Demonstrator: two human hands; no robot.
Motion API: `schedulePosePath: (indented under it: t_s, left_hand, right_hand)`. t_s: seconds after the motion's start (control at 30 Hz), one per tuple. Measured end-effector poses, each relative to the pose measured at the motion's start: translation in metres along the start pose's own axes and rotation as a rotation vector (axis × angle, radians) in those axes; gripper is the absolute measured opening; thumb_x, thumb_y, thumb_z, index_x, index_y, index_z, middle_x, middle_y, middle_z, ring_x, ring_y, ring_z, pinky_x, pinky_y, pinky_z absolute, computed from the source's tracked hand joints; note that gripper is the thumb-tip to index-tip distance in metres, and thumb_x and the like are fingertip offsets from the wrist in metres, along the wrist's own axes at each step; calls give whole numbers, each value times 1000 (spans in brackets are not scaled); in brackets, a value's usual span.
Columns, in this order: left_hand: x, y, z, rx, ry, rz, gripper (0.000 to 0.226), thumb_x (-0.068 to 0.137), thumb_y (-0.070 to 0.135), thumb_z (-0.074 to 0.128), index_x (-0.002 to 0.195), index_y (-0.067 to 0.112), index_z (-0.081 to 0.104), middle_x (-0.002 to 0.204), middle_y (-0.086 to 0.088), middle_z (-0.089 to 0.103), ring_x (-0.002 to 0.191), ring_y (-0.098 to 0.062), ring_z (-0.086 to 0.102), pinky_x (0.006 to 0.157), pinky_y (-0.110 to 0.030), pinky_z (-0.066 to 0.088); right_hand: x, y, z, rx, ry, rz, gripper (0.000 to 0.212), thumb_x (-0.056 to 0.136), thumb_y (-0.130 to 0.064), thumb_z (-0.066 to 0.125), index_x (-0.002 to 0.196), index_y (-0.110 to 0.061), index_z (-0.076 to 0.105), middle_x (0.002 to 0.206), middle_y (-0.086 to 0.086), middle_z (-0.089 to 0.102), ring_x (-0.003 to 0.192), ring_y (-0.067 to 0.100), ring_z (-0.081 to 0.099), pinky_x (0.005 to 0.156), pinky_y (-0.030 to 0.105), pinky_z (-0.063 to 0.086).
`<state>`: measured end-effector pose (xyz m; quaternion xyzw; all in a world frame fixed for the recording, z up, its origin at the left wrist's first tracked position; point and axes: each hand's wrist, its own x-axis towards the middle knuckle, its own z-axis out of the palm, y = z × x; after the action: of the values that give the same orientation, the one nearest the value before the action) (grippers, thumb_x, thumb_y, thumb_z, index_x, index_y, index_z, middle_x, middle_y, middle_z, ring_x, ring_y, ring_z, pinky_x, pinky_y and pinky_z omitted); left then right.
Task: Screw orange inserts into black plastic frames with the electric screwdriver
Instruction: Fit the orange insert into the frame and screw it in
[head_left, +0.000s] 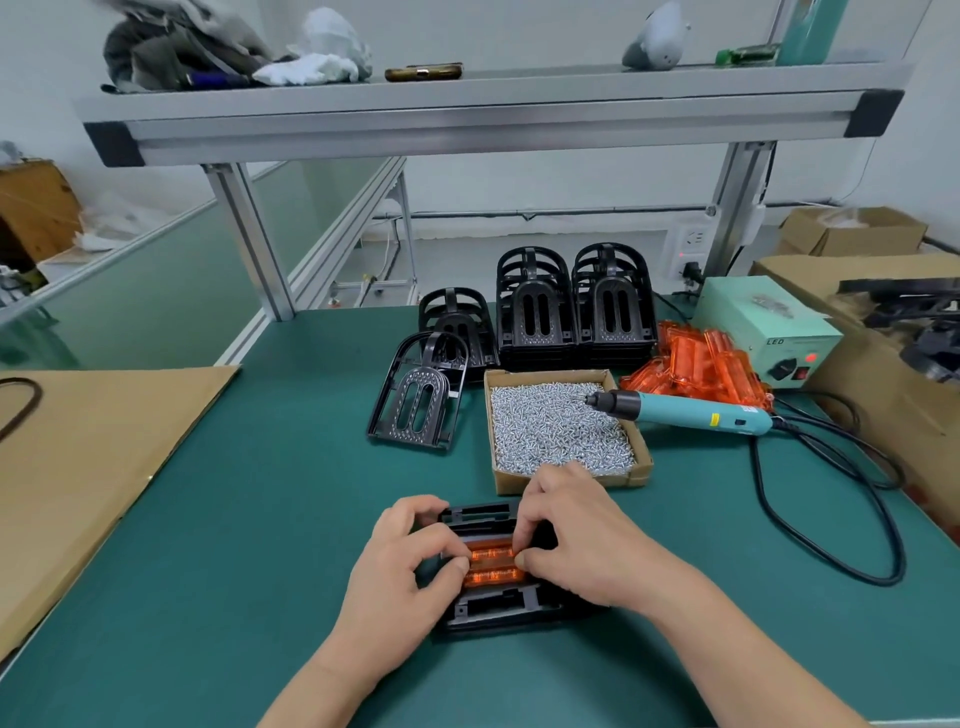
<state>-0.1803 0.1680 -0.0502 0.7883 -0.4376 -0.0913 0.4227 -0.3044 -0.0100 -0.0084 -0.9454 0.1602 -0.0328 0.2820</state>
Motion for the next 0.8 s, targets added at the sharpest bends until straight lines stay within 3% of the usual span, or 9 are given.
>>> schedulePosePath:
  t_s: [0.1, 0.2, 0.4, 0.47, 0.53, 0.63, 0.73, 0.8]
  left_hand:
    - [0, -2, 0, 6, -12, 9, 9, 81, 25, 70, 76, 32, 68, 120, 18, 51, 123, -3, 44, 97, -12, 31]
    - [0, -3, -2, 10, -31, 3, 18, 83, 15, 74, 77, 32, 69, 121, 17, 51, 122, -4, 45, 98, -17, 33]
    - [0, -5, -3, 4, -32, 19, 4, 77, 36, 67, 78, 38, 70, 121, 24, 52, 123, -5, 47, 97, -16, 36]
    - [0, -5, -4, 3, -34, 40, 10, 76, 46, 63, 80, 39, 70, 122, 26, 53, 123, -3, 48, 98, -17, 37]
    - [0, -5, -5, -5, -35, 49, 18, 74, 53, 59, 81, 41, 71, 124, 31, 51, 125, -1, 48, 99, -18, 37]
    - [0, -4, -5, -9, -32, 49, 16, 75, 50, 61, 82, 42, 72, 126, 33, 48, 125, -1, 49, 99, -25, 41]
    - [0, -3, -5, -9, -20, 40, 14, 75, 41, 68, 87, 46, 72, 126, 31, 50, 124, -3, 50, 99, -30, 44]
    - [0, 0, -6, -16, -22, 27, 19, 72, 50, 66, 90, 50, 71, 126, 30, 51, 124, -2, 51, 99, -30, 45]
  right_hand:
    - [-1, -1, 0, -15, 1, -11, 7, 85, -30, 74, 79, -30, 70, 100, -18, 47, 103, 7, 33, 97, 31, 36]
    - [-1, -2, 1, -24, 11, -13, 7, 86, -29, 73, 80, -30, 69, 101, -17, 46, 104, 9, 33, 97, 32, 37]
    - [-4, -4, -5, -36, -48, -26, 13, 92, -41, 66, 81, -34, 62, 102, -14, 49, 105, 10, 35, 96, 31, 37]
    - [-4, -3, -12, -28, -57, -28, 16, 94, -43, 62, 80, -35, 61, 97, -14, 54, 100, 8, 42, 91, 30, 39]
    - [4, 2, -23, 18, 37, 1, 18, 94, -36, 61, 77, -31, 60, 89, -14, 60, 91, 3, 52, 83, 28, 43]
    - [31, 13, -43, -34, 185, 97, 11, 95, -21, 61, 87, -27, 66, 96, -11, 63, 90, 11, 58, 84, 31, 48]
    - [57, 21, -49, -228, 139, 176, 14, 93, -21, 65, 105, -20, 72, 106, -1, 66, 100, 21, 63, 88, 35, 50]
    - [67, 22, -46, -286, 95, 194, 17, 89, -22, 70, 104, -16, 75, 105, 2, 69, 99, 24, 65, 82, 33, 51]
